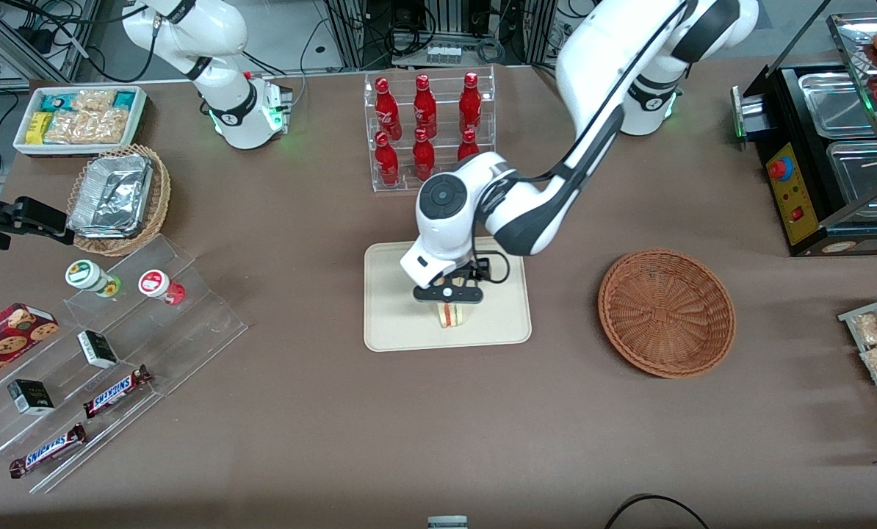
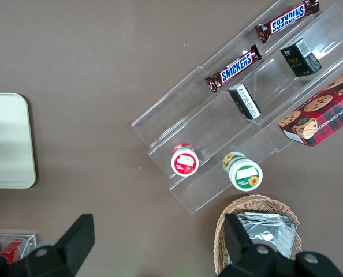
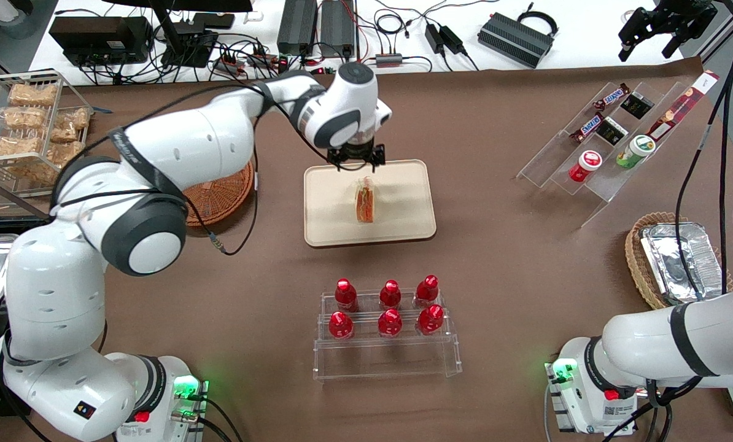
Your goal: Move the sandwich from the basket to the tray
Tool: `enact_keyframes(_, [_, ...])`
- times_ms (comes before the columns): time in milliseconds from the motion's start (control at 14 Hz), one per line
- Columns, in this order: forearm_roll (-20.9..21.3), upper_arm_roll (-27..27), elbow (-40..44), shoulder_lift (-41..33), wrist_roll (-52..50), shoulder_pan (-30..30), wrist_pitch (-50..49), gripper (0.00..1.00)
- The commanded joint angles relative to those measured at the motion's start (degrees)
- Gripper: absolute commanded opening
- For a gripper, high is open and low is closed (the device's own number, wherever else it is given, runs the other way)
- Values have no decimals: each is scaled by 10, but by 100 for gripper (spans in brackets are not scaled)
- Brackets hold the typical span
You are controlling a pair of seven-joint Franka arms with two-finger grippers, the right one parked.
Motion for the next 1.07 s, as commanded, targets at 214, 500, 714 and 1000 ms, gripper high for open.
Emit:
enact_keyframes(214, [-10,-1,-14,-107,1,85,-75,100])
enact_keyframes(500, [-30,-1,-16,-151,63,135,-131,100])
enact_keyframes(714, [-32,-1,-16,-178,107,175,-164,100])
enact_keyframes(1000, [-33,-1,-18,-207,162,223,-198,100])
